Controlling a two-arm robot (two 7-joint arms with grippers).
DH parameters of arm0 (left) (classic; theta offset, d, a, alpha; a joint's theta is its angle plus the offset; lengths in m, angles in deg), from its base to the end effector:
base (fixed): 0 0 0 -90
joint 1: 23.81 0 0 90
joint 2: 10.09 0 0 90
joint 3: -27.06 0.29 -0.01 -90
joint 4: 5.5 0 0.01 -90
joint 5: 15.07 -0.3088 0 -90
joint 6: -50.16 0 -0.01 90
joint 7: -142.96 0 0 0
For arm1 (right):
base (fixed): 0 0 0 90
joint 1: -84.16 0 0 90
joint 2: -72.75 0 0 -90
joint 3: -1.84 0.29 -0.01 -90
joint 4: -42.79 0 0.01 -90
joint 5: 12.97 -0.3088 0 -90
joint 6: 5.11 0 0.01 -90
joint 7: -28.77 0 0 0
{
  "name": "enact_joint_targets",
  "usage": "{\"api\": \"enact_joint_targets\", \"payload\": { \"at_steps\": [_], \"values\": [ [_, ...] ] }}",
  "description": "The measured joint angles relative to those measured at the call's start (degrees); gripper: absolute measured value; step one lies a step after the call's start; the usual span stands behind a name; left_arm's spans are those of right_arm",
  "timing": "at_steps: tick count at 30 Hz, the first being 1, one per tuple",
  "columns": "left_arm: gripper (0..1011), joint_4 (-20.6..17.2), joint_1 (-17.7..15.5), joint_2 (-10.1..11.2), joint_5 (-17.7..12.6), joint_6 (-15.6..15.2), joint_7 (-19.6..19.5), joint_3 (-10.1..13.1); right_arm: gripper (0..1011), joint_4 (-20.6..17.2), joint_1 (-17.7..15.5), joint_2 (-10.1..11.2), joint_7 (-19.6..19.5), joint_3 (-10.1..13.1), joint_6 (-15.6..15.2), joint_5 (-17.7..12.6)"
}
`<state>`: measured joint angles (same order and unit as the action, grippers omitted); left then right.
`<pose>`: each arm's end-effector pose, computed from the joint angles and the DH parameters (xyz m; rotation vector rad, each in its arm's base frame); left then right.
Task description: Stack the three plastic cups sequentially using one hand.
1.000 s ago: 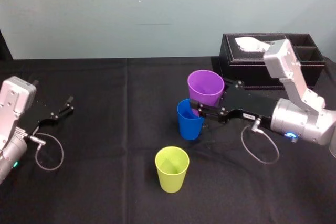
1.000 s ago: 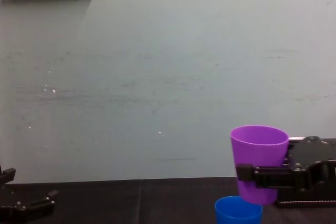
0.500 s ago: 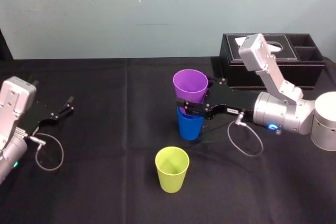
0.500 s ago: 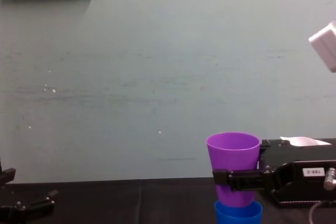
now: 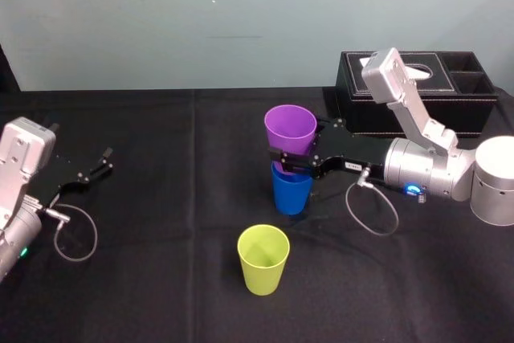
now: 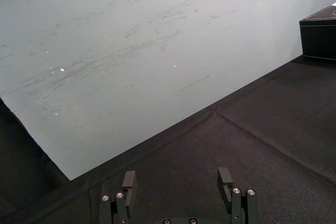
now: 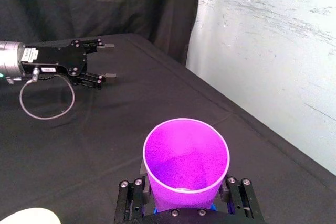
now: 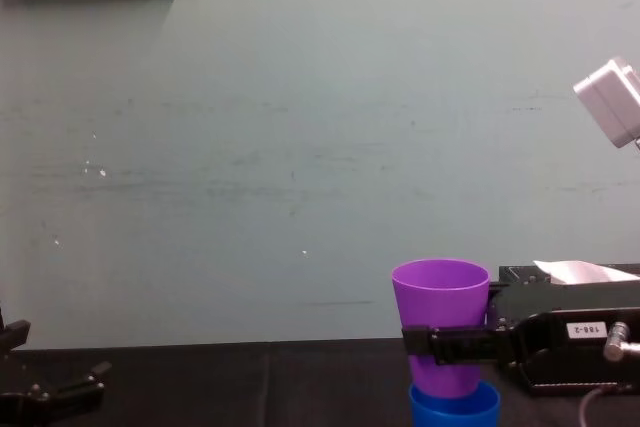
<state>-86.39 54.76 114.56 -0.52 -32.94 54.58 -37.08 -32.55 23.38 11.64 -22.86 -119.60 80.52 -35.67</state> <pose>0.3581 0.0828 -0.3023 0.3048 -0.2849 1.2481 0.4367 -0.0397 -0.2293 -0.2662 -0.0893 -0.5818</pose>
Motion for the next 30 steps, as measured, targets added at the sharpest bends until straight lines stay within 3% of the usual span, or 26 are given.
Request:
{"api": "enact_joint_targets", "payload": {
  "at_steps": [30],
  "values": [
    [1011,0.0,0.0,0.0,0.0,0.0,0.0,0.0,720,3.9,1.1,-0.9,0.8,-0.4,1.1,-0.4]
  ]
}}
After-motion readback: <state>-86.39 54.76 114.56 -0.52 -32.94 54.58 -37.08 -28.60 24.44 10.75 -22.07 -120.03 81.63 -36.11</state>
